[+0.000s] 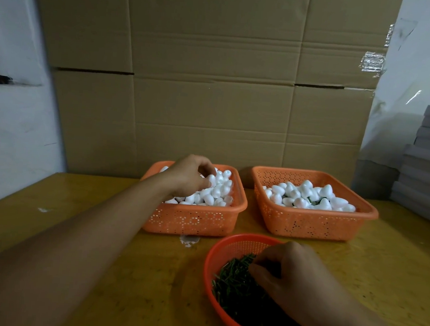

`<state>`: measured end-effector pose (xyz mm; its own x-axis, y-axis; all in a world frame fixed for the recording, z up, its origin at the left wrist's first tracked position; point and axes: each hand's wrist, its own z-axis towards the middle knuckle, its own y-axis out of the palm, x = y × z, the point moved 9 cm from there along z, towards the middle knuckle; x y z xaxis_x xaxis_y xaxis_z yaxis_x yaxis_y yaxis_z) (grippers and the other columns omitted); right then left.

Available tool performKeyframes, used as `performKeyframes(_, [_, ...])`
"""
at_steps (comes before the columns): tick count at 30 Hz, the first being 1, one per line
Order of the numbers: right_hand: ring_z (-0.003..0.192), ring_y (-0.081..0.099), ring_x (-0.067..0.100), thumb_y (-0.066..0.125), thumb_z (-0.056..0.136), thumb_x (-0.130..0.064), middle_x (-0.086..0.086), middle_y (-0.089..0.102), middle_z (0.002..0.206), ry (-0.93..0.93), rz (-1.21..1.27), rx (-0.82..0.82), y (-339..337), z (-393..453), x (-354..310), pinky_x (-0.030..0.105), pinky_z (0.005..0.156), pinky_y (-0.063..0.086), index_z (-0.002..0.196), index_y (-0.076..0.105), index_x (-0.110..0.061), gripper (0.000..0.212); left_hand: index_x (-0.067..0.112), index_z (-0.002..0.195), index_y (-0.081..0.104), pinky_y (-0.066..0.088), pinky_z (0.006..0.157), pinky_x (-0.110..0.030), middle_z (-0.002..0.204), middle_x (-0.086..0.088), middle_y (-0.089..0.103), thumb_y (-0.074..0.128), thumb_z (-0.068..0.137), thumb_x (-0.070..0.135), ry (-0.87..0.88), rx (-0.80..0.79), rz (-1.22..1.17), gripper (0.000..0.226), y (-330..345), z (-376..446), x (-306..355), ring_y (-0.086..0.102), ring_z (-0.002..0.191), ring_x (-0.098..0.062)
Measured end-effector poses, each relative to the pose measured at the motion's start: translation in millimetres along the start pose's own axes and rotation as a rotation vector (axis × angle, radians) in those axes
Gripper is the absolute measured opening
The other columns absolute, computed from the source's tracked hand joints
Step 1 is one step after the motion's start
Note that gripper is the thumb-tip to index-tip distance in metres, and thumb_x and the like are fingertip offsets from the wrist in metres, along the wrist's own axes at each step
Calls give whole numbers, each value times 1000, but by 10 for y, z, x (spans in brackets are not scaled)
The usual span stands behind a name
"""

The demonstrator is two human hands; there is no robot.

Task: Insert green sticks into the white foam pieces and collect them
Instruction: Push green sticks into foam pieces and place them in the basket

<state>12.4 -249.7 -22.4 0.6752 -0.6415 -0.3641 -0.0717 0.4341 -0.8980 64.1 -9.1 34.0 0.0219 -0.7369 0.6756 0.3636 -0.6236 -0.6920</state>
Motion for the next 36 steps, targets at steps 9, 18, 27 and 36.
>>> performKeyframes(9, [73,65,3,73,83,-45,-12,70,77,28,-39,-53,30,11,52,27,68,55,84,74,-30,15,20,110,65,58,80,-28,97,-7,73,63,93,-1,140,15,-375,27,125,-672,227,73,88,-19])
performKeyframes(18, [73,62,9,68,87,-51,-6,66,79,18,-104,-130,66,-7,25,29,68,54,84,66,-26,26,20,113,70,57,74,-26,92,-8,72,53,102,6,161,-60,-565,24,426,-1206,274,70,82,-18])
performKeyframes(27, [96,64,15,51,94,-61,-6,67,104,-42,-270,-222,155,-56,-86,36,83,54,107,65,-28,38,23,118,65,54,71,-24,93,-1,71,64,95,3,151,-107,-603,30,631,-1368,264,68,77,-14])
performKeyframes(36, [102,63,15,60,90,-51,-10,68,107,-68,-313,-293,274,-35,-129,33,85,52,112,67,-32,30,27,105,72,55,69,-26,90,2,71,74,89,25,149,-107,-628,16,627,-1406,314,66,76,-13])
